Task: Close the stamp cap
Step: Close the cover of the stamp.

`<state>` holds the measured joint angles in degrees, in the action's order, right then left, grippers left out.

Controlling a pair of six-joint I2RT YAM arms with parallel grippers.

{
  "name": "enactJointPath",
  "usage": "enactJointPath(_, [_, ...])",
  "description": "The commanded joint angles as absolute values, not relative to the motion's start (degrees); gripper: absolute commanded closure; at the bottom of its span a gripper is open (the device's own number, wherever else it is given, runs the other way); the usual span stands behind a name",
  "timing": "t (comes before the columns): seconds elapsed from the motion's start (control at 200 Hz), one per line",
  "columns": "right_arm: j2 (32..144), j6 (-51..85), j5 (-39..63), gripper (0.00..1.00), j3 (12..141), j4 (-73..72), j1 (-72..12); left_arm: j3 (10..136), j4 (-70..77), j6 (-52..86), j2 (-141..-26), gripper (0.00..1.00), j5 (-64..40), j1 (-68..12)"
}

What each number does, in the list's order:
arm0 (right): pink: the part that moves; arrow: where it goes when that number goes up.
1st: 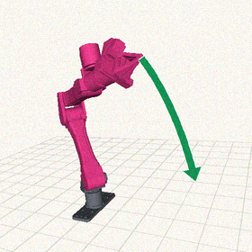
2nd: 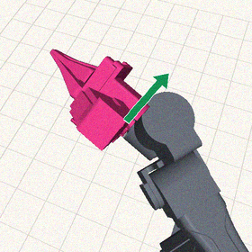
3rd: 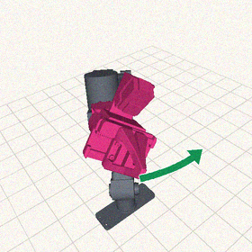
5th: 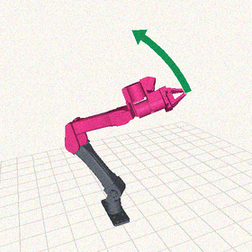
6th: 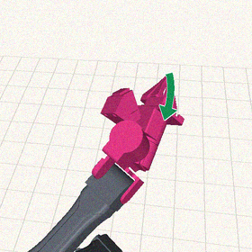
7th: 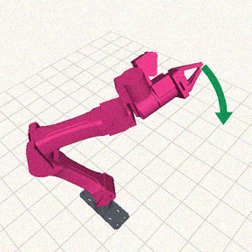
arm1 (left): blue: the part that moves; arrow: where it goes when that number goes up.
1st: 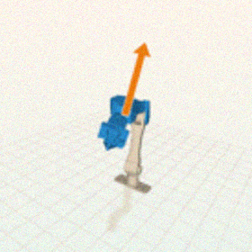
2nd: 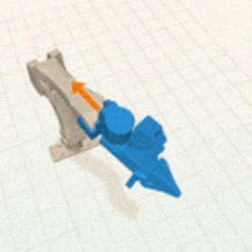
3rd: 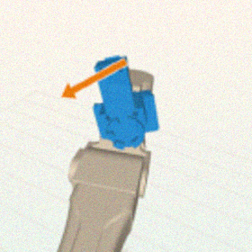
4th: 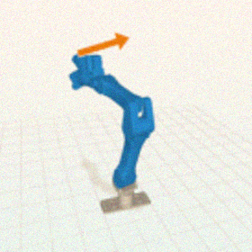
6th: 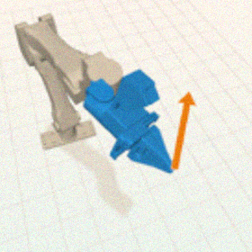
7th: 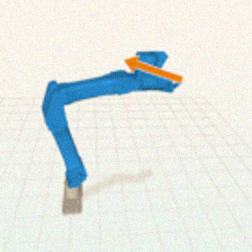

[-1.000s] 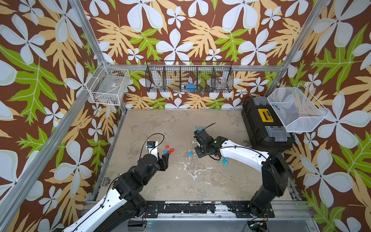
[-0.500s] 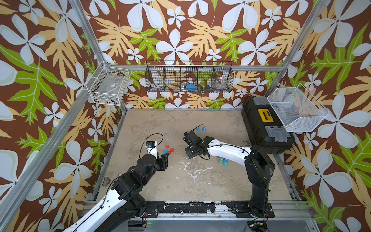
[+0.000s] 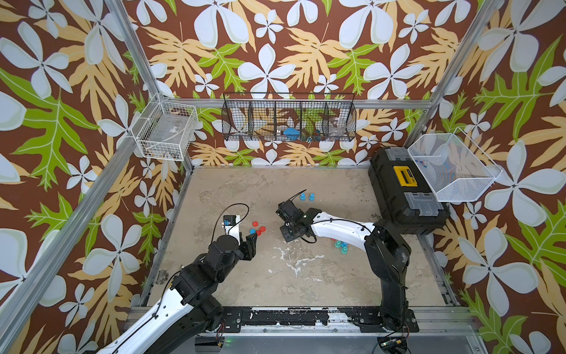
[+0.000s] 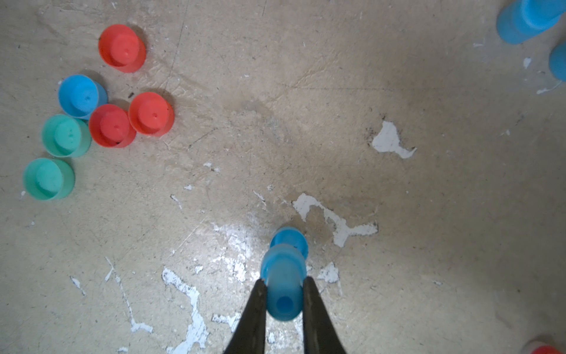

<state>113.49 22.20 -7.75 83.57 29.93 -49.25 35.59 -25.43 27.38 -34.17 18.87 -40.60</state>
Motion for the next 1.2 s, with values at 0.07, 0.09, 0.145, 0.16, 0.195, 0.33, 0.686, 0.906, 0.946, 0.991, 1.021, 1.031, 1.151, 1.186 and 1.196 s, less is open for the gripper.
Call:
enactJointPath(0.07, [114.21, 21.73, -9.32, 0.86, 84.62, 30.02, -49.31, 35.56, -24.36, 27.23, -34.09, 0.38, 18.4, -40.5])
enactJointPath(0.09, [114.25, 21.77, -9.3, 0.86, 84.7, 30.06, -49.31, 35.52, -24.35, 27.23, -34.05, 0.38, 18.38, -40.47])
enactJointPath(0.145, [114.43, 21.71, -9.34, 0.86, 84.96, 30.22, -49.31, 35.59, -24.35, 27.25, -34.05, 0.38, 18.43, -40.48])
enactJointPath(0.16, [114.43, 21.77, -9.4, 0.86, 84.92, 30.2, -49.31, 35.56, -24.35, 27.25, -34.1, 0.38, 18.45, -40.42])
enactJointPath(0.195, [114.42, 21.75, -9.39, 0.86, 84.9, 30.11, -49.31, 35.52, -24.38, 27.24, -34.08, 0.38, 18.37, -40.44])
enactJointPath(0.33, [114.77, 21.65, -9.49, 0.86, 84.75, 30.04, -49.23, 35.54, -24.35, 27.25, -34.09, 0.38, 18.44, -40.44])
enactJointPath(0.686, [114.96, 21.45, -9.67, 0.86, 84.07, 29.62, -48.87, 35.51, -24.35, 27.33, -34.06, 0.38, 18.46, -40.43])
enactJointPath(0.906, [115.14, 21.67, -9.16, 0.86, 84.13, 29.3, -48.9, 35.53, -24.4, 27.33, -34.08, 0.38, 18.48, -40.43])
enactJointPath(0.946, [115.22, 21.64, -8.99, 0.86, 84.2, 29.27, -48.87, 35.53, -24.35, 27.25, -34.1, 0.38, 18.47, -40.43])
enactJointPath(0.991, [115.22, 21.74, -9.04, 0.86, 84.24, 29.26, -48.87, 35.51, -24.36, 27.33, -34.08, 0.38, 18.53, -40.42])
enactJointPath(1.021, [115.22, 21.76, -8.97, 0.86, 84.2, 29.26, -48.89, 35.51, -24.35, 27.3, -34.09, 0.38, 18.51, -40.38])
enactJointPath(1.031, [115.22, 21.74, -8.97, 0.86, 84.2, 29.24, -48.87, 35.51, -24.35, 27.33, -34.05, 0.38, 18.47, -40.33])
enactJointPath(1.151, [115.33, 21.75, -8.88, 0.86, 84.19, 29.25, -48.89, 35.55, -24.35, 27.32, -34.01, 0.38, 18.58, -40.26])
enactJointPath(1.186, [115.31, 21.79, -8.88, 0.86, 84.12, 29.26, -48.87, 35.58, -24.35, 27.27, -34.01, 0.38, 18.47, -40.26])
enactJointPath(1.196, [115.31, 21.75, -8.9, 0.86, 84.05, 29.26, -48.89, 35.57, -24.35, 27.32, -34.01, 0.38, 18.48, -40.3])
